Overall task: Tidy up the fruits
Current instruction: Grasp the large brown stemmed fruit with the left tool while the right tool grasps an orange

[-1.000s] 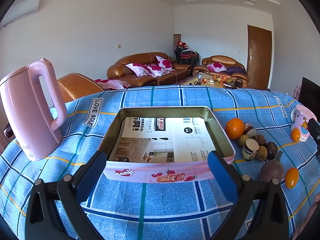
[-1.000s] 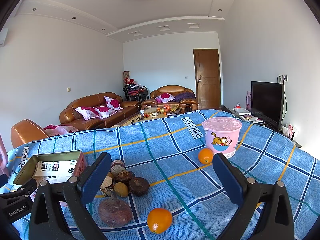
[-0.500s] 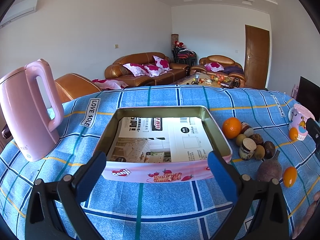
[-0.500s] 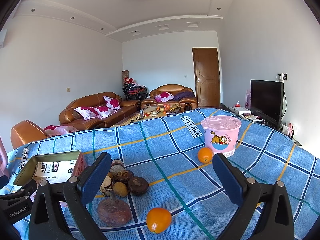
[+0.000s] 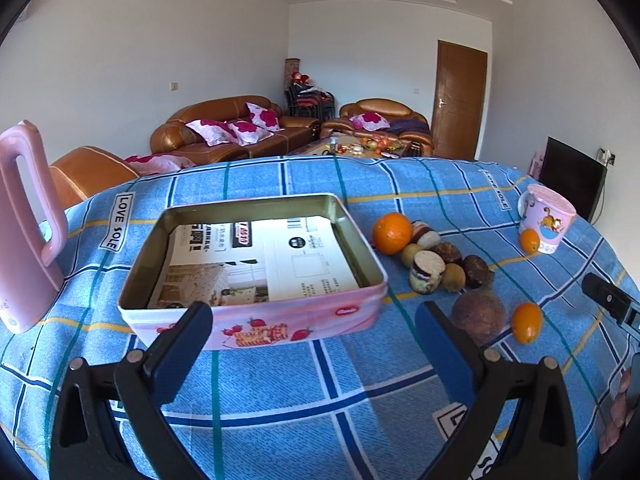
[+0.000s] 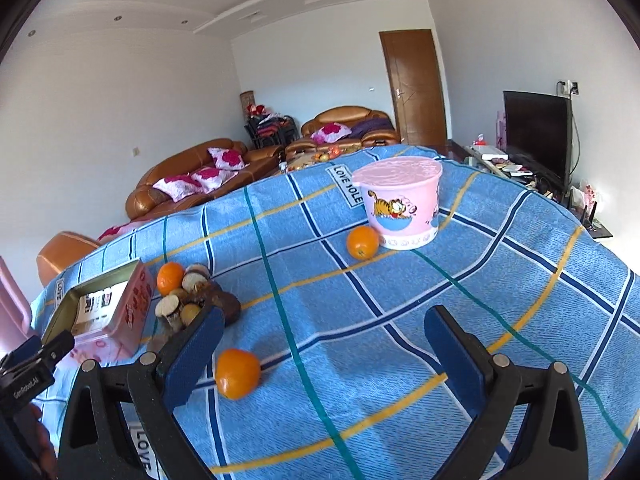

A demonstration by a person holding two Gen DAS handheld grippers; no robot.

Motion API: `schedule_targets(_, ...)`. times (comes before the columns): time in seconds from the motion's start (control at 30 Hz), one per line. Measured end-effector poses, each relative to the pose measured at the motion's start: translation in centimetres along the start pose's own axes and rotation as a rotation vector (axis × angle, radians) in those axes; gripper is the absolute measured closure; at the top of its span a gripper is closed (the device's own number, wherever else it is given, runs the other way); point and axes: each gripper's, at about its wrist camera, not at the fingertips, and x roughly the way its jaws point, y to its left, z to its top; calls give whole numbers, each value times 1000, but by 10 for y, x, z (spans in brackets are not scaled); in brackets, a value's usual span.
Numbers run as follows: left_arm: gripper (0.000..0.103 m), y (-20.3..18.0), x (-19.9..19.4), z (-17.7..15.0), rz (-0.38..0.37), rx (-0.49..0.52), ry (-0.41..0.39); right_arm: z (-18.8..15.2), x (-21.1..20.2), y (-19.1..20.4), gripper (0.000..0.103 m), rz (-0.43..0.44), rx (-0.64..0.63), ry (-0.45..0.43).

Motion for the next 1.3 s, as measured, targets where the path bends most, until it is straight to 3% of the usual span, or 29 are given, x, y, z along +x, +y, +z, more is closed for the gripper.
schedule_targets(0.1,0,-13,-3,-2,-20,38,3,-2,4,6,10,39,-51,66)
schedule_targets(0.23,0,-31,-6,-3,-55,63,42,-7,15,26,29,115,-136,141)
schedule_targets(0.33,0,-41,-6,-5,-72,72,74,-11,32,44,31,104,-211,233)
schedule_targets(0.4,0,-45,-5,-5,-79,75,91,-14,44,48,36,141,-210,273)
schedule_targets(0.5,4,-57,-2,-3,-77,102,99,-18,60,53,53,149,-243,324)
schedule_targets(0.53,8,-63,0,-2,-74,117,109,-20,64,53,64,170,-239,350)
schedule_targets(0.57,9,-69,3,-1,-70,133,124,-19,64,53,66,172,-246,347)
schedule_targets(0.63,15,-83,11,0,-77,163,157,-18,63,50,67,170,-256,342)
schedule_targets(0.77,17,-109,27,-2,-91,215,195,-7,56,13,67,161,-96,283)
schedule_targets(0.97,18,-126,60,-7,-94,189,301,-2,58,-19,67,211,62,277)
schedule_targets(1.07,31,-129,65,-8,-104,174,314,-3,61,-19,67,212,77,292)
schedule_targets(1.1,43,-129,66,-7,-109,170,314,-3,62,-21,67,216,81,296)
schedule_targets(1.13,47,-130,67,-7,-114,167,314,-4,62,-21,67,218,85,297)
schedule_targets(1.3,50,-124,66,-6,-150,131,314,-6,61,-25,67,196,93,298)
